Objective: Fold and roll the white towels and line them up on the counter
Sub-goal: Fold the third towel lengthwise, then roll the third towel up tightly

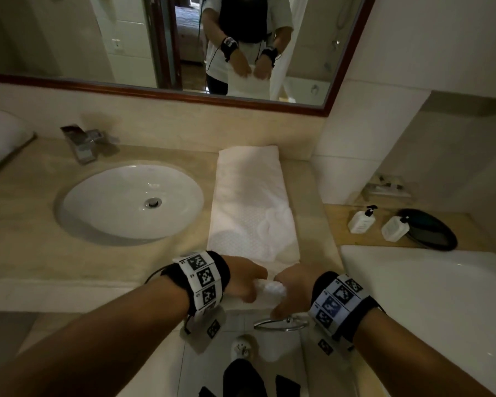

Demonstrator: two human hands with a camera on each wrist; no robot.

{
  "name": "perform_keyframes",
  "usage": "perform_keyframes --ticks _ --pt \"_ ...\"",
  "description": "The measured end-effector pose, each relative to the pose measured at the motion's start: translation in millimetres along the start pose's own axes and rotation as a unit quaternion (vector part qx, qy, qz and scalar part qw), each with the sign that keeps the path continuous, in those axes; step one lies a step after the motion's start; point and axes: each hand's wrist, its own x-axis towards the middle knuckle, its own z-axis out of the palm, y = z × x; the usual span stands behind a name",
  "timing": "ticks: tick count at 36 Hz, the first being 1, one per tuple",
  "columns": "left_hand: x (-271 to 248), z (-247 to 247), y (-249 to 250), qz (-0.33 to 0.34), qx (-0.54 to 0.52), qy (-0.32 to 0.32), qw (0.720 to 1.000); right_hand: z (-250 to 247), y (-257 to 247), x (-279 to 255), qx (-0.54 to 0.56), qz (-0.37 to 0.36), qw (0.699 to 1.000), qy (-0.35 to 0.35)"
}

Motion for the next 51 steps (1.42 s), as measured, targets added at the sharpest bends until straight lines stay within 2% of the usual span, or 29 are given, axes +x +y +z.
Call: perform_keyframes --ticks 3,7,9,11,14,15,17,23,26,29,33,37,39,42,45,49,50,51 --pt "-2 5 -3 0.000 0.008 -0.007 1.000 8 7 -6 -0.003 -0.005 1.000 0.005" --pt "-3 10 -10 -0.026 0.011 -0.017 0.999 15 12 -15 0.046 -0.001 0.999 -0.003" --pt "-2 12 -10 -0.029 -0.005 -0.012 1.000 16 14 -14 0.068 0.002 0.998 0.007" --pt "-1 13 -10 -0.031 -0.023 -0.010 0.999 15 14 -14 0.046 0.012 0.999 0.027" --pt "-1 11 -12 -0.040 -0.043 -0.007 0.998 18 13 -14 -0.079 0.040 0.984 0.155" --pt "-1 10 -13 -0.039 -0.048 -0.007 0.998 20 11 -15 -0.094 0.033 0.975 0.198" --pt "-2 8 -15 -0.033 -0.065 -0.011 0.997 29 5 -15 -0.077 0.008 0.968 0.239" --pt "-3 1 -17 -0.048 -0.079 -0.024 0.995 52 -7 -8 0.024 -0.035 0.977 0.207" --pt "-2 1 -18 -0.074 -0.026 -0.020 0.997 43 -3 -2 0.059 -0.040 0.989 0.133" --pt "2 7 -18 -0.072 0.029 0.047 0.996 26 -1 5 0.044 -0.018 0.995 0.086" --pt "10 24 -8 0.014 0.102 0.143 0.984 12 3 15 0.051 -0.010 0.997 0.050" --pt "19 35 -1 -0.006 0.105 0.178 0.978 6 8 15 0.089 -0.005 0.995 0.043" --pt "22 32 -1 -0.022 0.090 0.158 0.983 5 9 15 0.117 0.006 0.992 0.044" --pt "26 23 -1 -0.028 0.081 0.109 0.990 15 7 12 0.115 0.026 0.985 0.127" --pt "29 15 -3 -0.036 0.039 0.081 0.995 32 -4 3 -0.016 0.034 0.971 0.236" --pt "27 5 -9 -0.032 0.005 0.051 0.998 49 -9 4 -0.066 0.058 0.946 0.311" --pt "27 3 -10 -0.034 0.018 0.039 0.998 49 -8 6 -0.072 0.049 0.944 0.318" --pt "27 3 -12 -0.037 0.036 0.030 0.998 45 -6 6 -0.065 0.043 0.954 0.289"
